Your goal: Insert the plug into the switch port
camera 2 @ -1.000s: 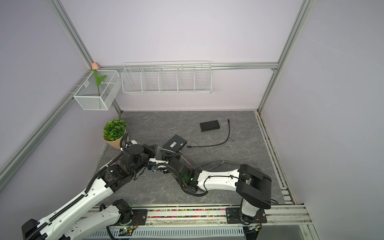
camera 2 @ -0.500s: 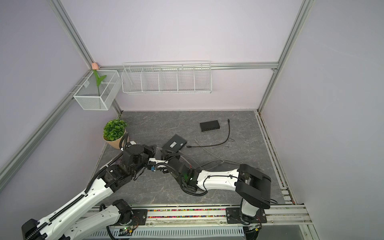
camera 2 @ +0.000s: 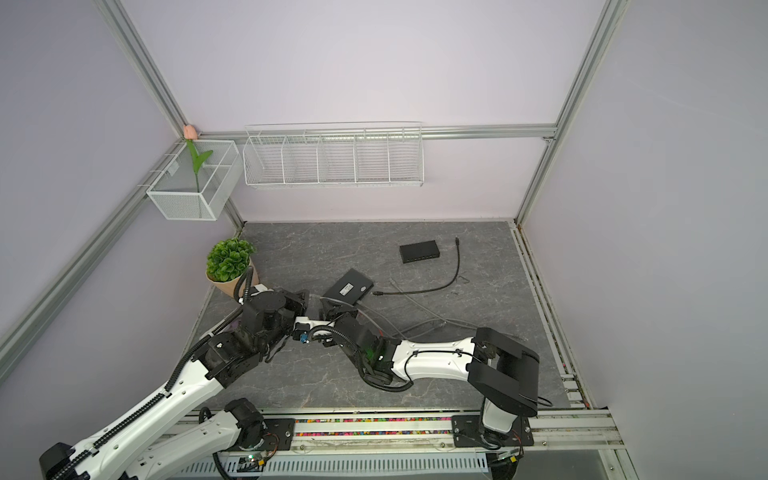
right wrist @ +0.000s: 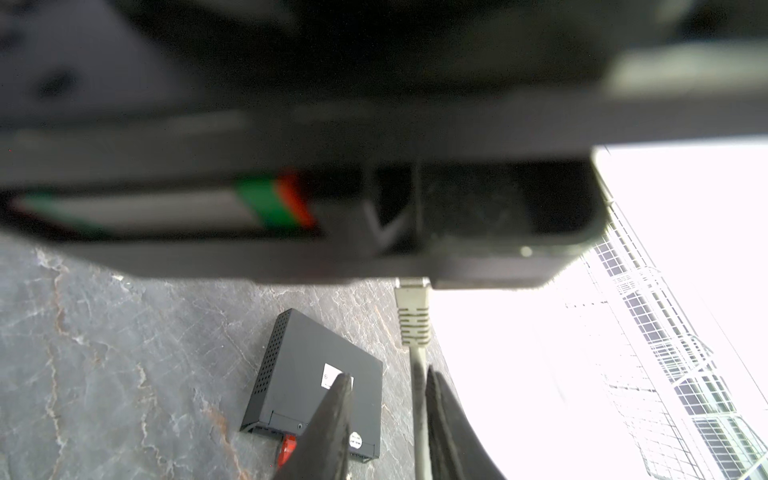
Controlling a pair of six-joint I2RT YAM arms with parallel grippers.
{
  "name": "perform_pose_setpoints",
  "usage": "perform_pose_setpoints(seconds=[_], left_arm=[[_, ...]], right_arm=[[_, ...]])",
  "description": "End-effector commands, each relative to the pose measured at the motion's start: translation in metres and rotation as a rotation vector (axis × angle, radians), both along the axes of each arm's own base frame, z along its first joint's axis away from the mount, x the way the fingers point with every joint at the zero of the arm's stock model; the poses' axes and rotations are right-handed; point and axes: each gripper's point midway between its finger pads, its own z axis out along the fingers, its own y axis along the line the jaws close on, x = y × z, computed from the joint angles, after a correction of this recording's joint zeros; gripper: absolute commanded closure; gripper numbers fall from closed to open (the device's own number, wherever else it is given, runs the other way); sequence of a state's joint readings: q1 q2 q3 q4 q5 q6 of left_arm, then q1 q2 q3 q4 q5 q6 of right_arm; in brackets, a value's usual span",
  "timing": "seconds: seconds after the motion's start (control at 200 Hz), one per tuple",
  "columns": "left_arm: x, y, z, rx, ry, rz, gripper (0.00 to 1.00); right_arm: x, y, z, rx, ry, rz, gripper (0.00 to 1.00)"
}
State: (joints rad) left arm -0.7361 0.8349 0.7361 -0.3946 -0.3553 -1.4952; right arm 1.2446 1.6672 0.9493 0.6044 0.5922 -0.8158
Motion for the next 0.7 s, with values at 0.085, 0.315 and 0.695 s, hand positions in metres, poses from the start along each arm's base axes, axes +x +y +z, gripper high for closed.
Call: perform_pose_setpoints(seconds=[0.085, 0.315, 0.695], left_arm=[[-0.017, -0.006, 0.002, 0.021, 0.031, -0.067, 1.00], [-0.015, -0.007, 0.006, 0.012, 0.021, -0.064, 1.00], [-0.016, -0.039, -0.004, -0.119, 0.114, -0.138, 1.00]], right_arm=[[-0.006, -0.027, 0.050, 0.141, -0.027, -0.007, 0.54], [-0.030, -0.069, 0.049, 0.157, 0.282, 0.098, 0.46], [-0.042, -0.072, 0.043, 0.091, 0.305, 0.124, 0.49]])
